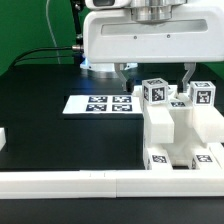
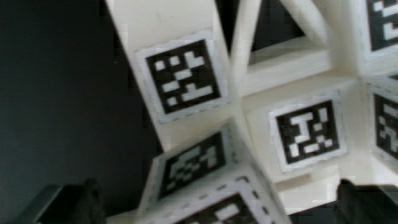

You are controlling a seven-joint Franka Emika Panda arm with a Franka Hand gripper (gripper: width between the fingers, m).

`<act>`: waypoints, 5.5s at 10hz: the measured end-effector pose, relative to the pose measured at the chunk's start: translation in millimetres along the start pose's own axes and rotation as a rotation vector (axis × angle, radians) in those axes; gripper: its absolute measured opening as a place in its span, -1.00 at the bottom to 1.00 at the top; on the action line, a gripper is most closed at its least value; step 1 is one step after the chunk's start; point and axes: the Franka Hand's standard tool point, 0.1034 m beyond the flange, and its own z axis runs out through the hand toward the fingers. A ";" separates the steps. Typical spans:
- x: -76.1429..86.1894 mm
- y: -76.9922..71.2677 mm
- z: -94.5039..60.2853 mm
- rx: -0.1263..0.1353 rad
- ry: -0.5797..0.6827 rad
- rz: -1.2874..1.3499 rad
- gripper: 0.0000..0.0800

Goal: Assemble chair

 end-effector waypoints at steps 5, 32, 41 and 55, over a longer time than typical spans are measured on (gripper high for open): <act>0.0 0.0 0.2 0.000 0.000 0.225 -0.03; 7.0 0.2 -3.4 -0.050 0.004 -0.547 0.62; 6.2 0.0 -1.9 -0.040 0.019 0.148 -0.29; 2.0 9.1 -3.3 -0.010 -0.023 0.223 0.61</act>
Offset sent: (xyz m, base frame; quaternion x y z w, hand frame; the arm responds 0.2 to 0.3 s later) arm 0.0000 0.0000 0.0000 0.0000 0.0000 0.1296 0.9916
